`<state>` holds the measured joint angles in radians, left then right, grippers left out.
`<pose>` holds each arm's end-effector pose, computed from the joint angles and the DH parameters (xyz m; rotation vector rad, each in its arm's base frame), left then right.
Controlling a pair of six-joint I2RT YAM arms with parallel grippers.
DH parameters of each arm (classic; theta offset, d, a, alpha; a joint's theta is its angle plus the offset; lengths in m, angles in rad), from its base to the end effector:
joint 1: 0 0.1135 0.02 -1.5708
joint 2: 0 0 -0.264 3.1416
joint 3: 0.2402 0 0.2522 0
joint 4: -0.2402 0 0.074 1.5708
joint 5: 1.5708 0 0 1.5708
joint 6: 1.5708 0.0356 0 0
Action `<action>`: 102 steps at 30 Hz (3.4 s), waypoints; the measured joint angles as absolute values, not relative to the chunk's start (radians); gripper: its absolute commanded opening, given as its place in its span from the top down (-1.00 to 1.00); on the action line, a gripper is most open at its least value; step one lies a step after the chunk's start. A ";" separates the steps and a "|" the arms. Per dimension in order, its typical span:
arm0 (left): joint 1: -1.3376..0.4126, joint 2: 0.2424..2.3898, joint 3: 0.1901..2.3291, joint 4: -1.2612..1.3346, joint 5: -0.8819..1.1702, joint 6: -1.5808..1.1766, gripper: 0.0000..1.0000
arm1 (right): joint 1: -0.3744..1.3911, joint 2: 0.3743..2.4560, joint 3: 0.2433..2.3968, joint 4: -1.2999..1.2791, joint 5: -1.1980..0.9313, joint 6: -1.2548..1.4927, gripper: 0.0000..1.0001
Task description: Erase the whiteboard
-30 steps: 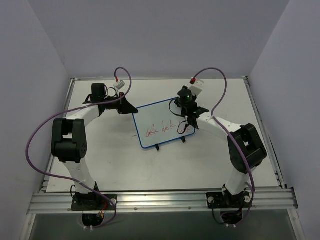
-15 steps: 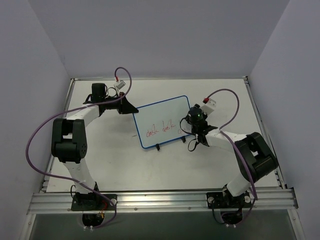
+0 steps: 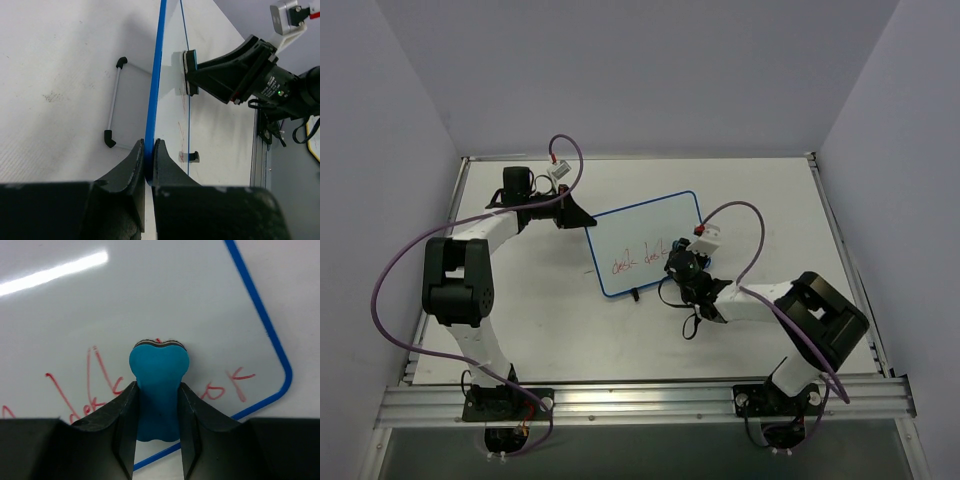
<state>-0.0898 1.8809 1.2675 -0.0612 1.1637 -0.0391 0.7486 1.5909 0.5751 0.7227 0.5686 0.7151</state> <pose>0.3996 -0.0688 0.2179 0.6727 1.9536 -1.3542 0.2365 0.1935 0.1708 0.3613 1.8103 0.5032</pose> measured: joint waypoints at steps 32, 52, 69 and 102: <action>-0.101 1.862 1.257 -0.057 1.154 -0.045 0.95 | 0.583 1.619 0.456 0.957 0.586 0.847 1.00; -0.099 1.861 1.257 -0.056 1.140 -0.032 0.95 | 0.907 1.720 0.606 0.921 0.732 0.704 1.00; -0.106 1.861 1.256 -0.057 1.135 -0.023 0.95 | 0.655 1.642 0.463 1.005 0.605 0.775 1.00; -0.121 1.849 1.246 -0.049 1.124 -0.046 0.95 | 0.548 1.641 0.459 0.885 0.572 1.056 1.00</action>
